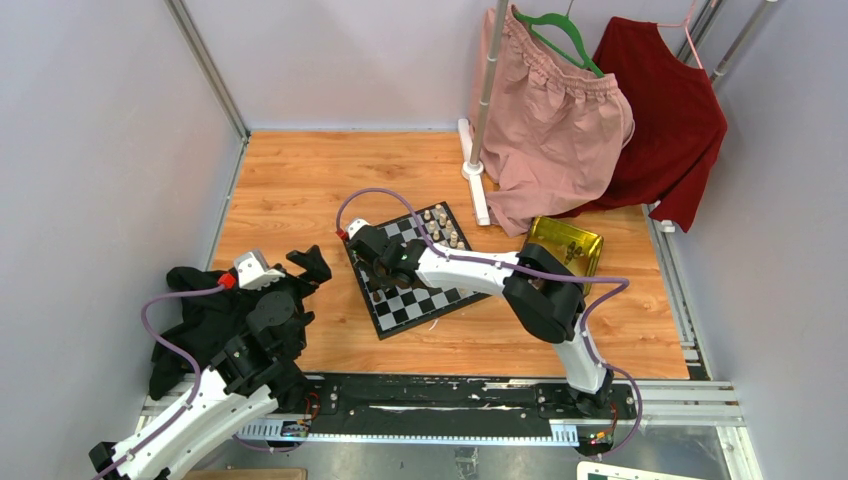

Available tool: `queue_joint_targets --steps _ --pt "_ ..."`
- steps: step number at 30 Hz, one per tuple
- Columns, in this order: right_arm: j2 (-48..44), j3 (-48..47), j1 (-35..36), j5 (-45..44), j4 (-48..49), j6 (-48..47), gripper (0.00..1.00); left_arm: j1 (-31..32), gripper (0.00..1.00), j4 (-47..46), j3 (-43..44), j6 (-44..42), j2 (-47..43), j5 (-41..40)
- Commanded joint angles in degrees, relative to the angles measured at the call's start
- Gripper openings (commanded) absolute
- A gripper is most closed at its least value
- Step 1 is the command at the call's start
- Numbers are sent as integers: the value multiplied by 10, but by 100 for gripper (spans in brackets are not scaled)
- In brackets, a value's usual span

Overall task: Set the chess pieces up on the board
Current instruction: Place the chess piece on the chessboard, then pick up the chess piece from the storage box.

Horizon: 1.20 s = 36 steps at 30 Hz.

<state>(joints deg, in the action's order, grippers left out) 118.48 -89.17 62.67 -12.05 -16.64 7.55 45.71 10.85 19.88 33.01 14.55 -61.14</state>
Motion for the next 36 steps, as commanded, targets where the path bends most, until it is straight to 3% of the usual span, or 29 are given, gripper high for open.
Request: queue_joint_targets --steps 1,5,9,20,27,32,36 --pt "-1 8 10 -2 -15 -9 5 1 100 -1 -1 8 -4 -20" --pt "-5 9 12 4 -14 -12 32 1 100 -2 -1 7 -3 -20" --pt "-13 10 14 5 -14 -17 44 1 100 0 0 7 -2 -20" --pt "-67 37 19 -3 -8 -18 46 1 100 -4 9 8 11 -14" --pt "-122 63 21 -21 -8 -18 42 1 100 -9 10 9 25 -12" --pt "-195 98 13 -99 -7 -10 40 1 100 -17 5 8 29 -10" --pt "-266 136 -35 -152 -19 17 37 1 100 -23 1 12 35 -5"
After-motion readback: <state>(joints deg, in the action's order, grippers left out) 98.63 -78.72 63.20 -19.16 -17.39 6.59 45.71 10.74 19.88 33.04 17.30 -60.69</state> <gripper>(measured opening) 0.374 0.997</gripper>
